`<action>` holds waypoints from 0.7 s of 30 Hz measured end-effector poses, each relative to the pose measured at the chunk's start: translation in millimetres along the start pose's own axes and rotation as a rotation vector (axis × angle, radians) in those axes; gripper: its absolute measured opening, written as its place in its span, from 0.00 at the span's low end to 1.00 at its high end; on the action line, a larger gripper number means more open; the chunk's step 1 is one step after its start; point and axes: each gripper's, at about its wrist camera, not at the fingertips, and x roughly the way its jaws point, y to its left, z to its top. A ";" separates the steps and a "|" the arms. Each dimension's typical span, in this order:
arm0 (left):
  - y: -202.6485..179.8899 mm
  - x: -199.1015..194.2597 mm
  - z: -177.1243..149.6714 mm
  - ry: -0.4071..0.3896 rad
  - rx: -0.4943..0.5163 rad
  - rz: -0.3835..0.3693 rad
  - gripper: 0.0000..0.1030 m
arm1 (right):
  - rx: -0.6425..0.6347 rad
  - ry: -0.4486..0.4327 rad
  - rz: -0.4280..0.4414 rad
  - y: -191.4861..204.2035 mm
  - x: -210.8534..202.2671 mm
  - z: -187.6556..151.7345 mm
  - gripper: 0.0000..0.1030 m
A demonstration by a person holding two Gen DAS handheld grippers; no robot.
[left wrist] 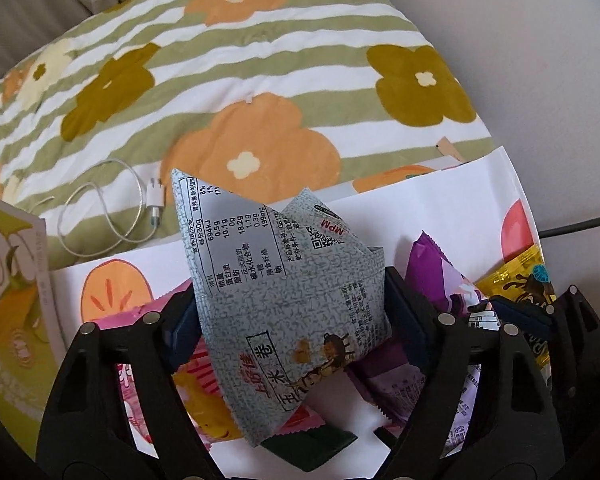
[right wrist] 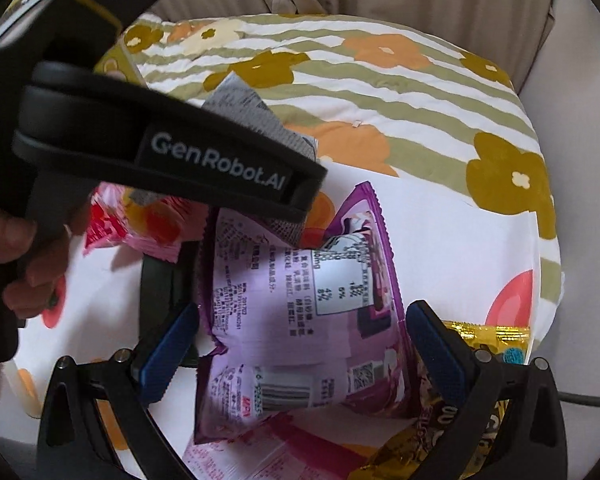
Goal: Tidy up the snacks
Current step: 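Grasp the lilac bag with the right tool while the left tool grasps the grey rice-cracker bag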
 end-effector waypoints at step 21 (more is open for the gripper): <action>3.0 -37.5 -8.3 -0.075 -0.023 0.007 0.65 | 0.073 -0.016 0.059 -10.3 1.1 -6.5 0.74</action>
